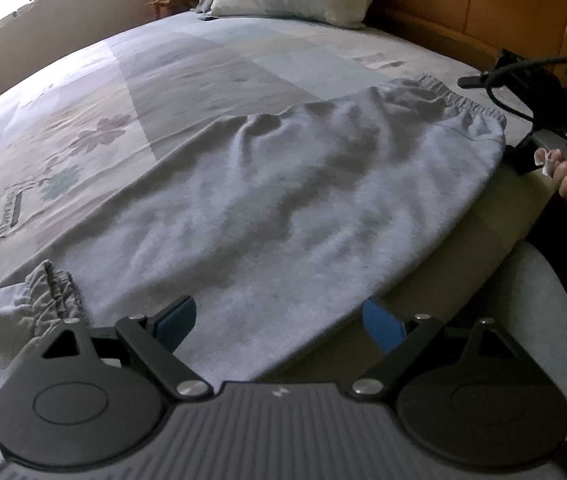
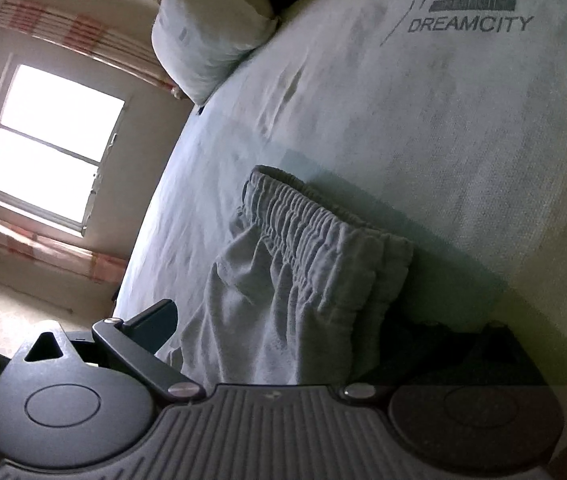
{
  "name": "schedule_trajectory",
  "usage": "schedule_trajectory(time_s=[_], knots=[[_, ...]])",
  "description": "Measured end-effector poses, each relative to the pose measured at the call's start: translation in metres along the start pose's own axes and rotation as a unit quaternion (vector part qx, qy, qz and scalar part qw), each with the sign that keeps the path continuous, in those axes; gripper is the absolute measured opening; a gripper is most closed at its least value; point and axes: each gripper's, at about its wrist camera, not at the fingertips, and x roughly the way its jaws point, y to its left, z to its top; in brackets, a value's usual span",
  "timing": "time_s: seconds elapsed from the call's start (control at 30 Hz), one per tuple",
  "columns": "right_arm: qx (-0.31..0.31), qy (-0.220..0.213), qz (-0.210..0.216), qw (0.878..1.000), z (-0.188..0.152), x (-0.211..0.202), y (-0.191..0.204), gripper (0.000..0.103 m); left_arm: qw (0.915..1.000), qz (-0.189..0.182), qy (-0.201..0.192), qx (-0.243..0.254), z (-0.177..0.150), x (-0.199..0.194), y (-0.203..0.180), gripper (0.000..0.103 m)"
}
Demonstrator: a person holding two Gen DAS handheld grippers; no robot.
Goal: Fold clothes
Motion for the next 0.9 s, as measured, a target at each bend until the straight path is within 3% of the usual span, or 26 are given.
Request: schedule_trajectory(time_s=[0.07, 0.17, 0.23, 0.33, 0.47, 0.73, 0.9], knots=[[-0.012, -0.011, -0.003, 1.0, -0.006, -0.004, -0.002, 0.094, 1.0, 0.001, -0.002, -0.003, -0.002, -0.002, 0.002, 0.091], [-0.015, -0.023, -0.009, 1.0, -0.017, -0.02, -0.021, 0.066, 1.0, 0.002, -0.005, -0.004, -0.003, -0.004, 0.004, 0.091], [-0.001, -0.024, -0.003, 1.0, -0.016, -0.022, -0.035, 0.025, 1.0, 0.002, -0.008, -0.001, -0.003, -0.005, 0.004, 0.091], [0.024, -0.017, 0.018, 0.999, -0.012, -0.022, -0.055, 0.023, 0.9998, 0.003, -0.015, 0.013, 0.0, -0.007, 0.002, 0.091], [0.019, -0.024, -0.002, 1.0, -0.015, -0.025, -0.048, 0.023, 0.9991, -0.002, -0.028, 0.031, 0.009, -0.009, -0.007, 0.091], [0.036, -0.026, 0.01, 0.999, -0.02, -0.038, -0.057, 0.024, 0.998, -0.022, -0.033, 0.05, 0.016, -0.004, -0.026, 0.091], [0.03, -0.029, 0.025, 0.999, -0.021, -0.04, -0.062, 0.024, 0.9931, -0.035, -0.052, 0.099, 0.029, 0.006, -0.046, 0.091]])
